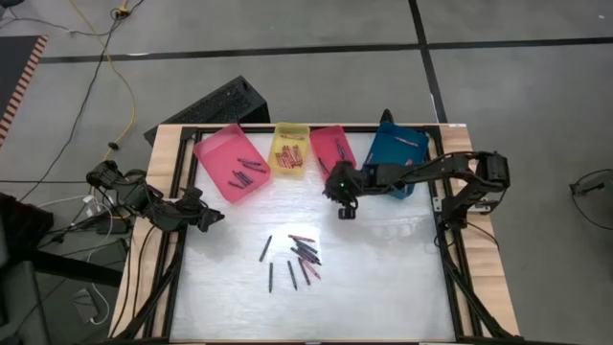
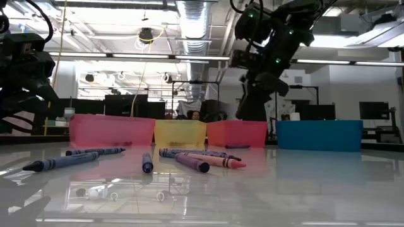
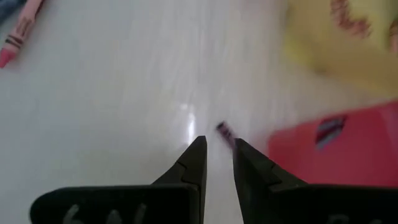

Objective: Sort crayons
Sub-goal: Put the violet crayon into the pink bin

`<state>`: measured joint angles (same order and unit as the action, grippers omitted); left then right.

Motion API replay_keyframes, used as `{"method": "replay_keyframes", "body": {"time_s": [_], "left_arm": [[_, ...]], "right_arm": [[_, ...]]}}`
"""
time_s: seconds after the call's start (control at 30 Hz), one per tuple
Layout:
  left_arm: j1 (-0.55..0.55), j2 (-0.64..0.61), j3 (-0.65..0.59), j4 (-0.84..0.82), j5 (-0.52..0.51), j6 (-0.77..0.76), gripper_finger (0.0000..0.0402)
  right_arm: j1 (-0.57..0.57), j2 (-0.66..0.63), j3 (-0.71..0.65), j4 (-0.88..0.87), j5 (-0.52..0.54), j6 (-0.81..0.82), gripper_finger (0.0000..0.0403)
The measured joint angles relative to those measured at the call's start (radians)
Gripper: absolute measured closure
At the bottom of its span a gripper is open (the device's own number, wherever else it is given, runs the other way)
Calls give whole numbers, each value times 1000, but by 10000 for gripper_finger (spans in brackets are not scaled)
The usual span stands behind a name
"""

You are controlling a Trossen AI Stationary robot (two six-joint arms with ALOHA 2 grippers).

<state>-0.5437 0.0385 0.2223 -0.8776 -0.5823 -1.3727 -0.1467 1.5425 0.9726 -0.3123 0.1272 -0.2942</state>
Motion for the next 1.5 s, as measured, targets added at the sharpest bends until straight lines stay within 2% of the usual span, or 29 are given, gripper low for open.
{"method": "replay_keyframes", "body": {"time_s": [0.17, 0.3, 0.4, 0.6, 0.93, 1.13, 1.5], "left_arm": [[0, 0, 0, 0, 0, 0, 236], [0, 0, 0, 0, 0, 0, 236], [0, 0, 0, 0, -1, 0, 236], [0, 0, 0, 0, 1, 0, 236], [0, 0, 0, 0, 0, 0, 236], [0, 0, 0, 0, 0, 0, 236], [0, 0, 0, 0, 0, 0, 236]], "right_arm": [[-21, 16, 3, 73, 0, -29, 327], [-44, 67, 8, 66, -28, -50, 327], [-41, 125, 41, 26, -42, -99, 327], [-37, 232, 147, -20, 12, -187, 327], [-51, 360, 320, -204, 5, -276, 327], [-51, 362, 330, -230, 2, -317, 327], [-59, 358, 330, -318, -23, -245, 327]]}}
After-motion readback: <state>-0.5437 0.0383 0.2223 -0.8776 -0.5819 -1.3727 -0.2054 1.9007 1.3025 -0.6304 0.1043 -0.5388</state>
